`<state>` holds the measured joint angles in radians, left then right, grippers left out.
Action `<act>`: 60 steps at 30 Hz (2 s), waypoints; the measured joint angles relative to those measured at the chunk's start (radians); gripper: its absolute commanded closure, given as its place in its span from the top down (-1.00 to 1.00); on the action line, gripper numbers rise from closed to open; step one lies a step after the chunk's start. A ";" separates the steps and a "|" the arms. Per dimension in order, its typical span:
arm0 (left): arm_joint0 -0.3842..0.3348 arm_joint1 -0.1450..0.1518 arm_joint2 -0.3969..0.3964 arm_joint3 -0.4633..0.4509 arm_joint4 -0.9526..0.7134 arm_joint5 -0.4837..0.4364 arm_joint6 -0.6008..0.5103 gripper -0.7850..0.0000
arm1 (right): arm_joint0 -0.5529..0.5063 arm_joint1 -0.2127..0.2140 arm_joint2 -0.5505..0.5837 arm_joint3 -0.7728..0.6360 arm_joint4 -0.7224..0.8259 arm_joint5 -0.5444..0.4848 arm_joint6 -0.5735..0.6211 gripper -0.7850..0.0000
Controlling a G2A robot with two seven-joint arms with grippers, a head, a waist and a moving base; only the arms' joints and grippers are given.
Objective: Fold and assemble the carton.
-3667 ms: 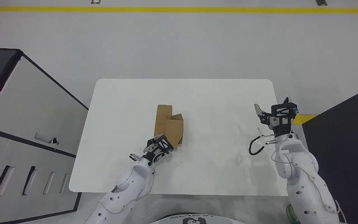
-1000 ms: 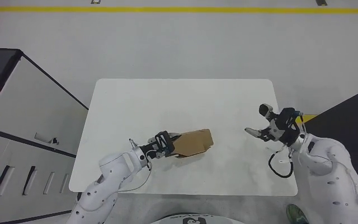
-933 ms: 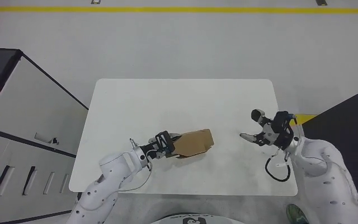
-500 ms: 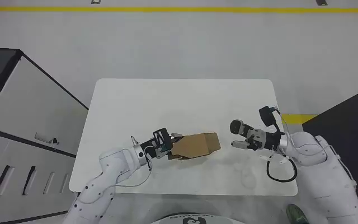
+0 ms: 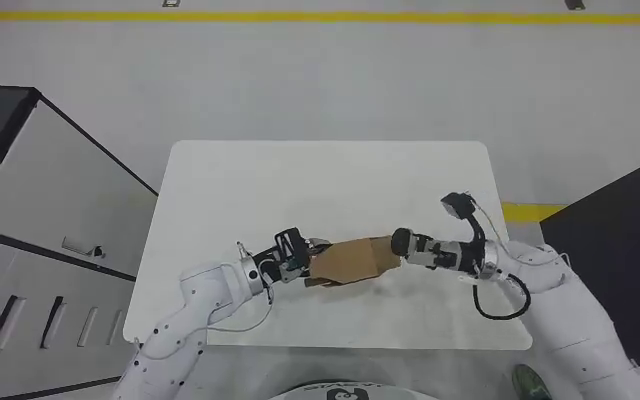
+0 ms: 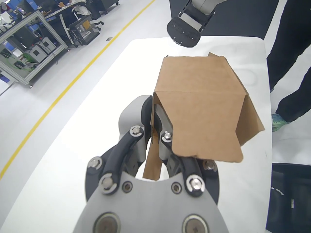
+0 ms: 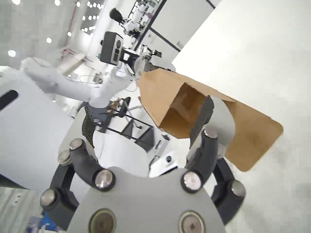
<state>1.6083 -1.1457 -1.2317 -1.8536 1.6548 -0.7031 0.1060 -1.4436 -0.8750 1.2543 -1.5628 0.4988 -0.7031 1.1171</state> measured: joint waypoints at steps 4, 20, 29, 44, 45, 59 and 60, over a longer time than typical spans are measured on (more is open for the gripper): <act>-0.006 0.003 0.003 0.006 -0.014 -0.019 0.004 -1.00 | 0.043 0.005 -0.036 0.043 0.153 0.096 0.096 1.00; -0.018 0.008 0.022 0.009 -0.034 -0.007 -0.012 -1.00 | 0.054 0.003 -0.054 0.047 0.187 0.174 0.142 1.00; -0.025 0.013 0.032 0.012 -0.042 -0.008 -0.009 -1.00 | 0.066 -0.007 -0.077 0.059 0.178 0.181 0.157 1.00; -0.026 0.022 0.052 0.007 -0.051 -0.002 -0.006 -1.00 | 0.077 -0.024 -0.118 0.092 0.178 0.193 0.170 0.84; -0.026 0.022 0.053 0.006 -0.051 -0.002 -0.007 -1.00 | 0.079 -0.025 -0.122 0.094 0.177 0.194 0.171 0.80; -0.028 0.029 0.070 -0.002 -0.058 0.008 -0.029 -1.00 | 0.113 -0.046 -0.173 0.122 0.144 0.201 0.167 0.15; -0.028 0.030 0.071 -0.003 -0.060 0.008 -0.029 -1.00 | 0.115 -0.047 -0.176 0.124 0.140 0.201 0.165 0.12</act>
<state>1.5802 -1.1161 -1.1606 -1.8565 1.5950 -0.6952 0.0765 -1.3289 -0.9221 1.0780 -1.4391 0.6392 -0.5021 1.2819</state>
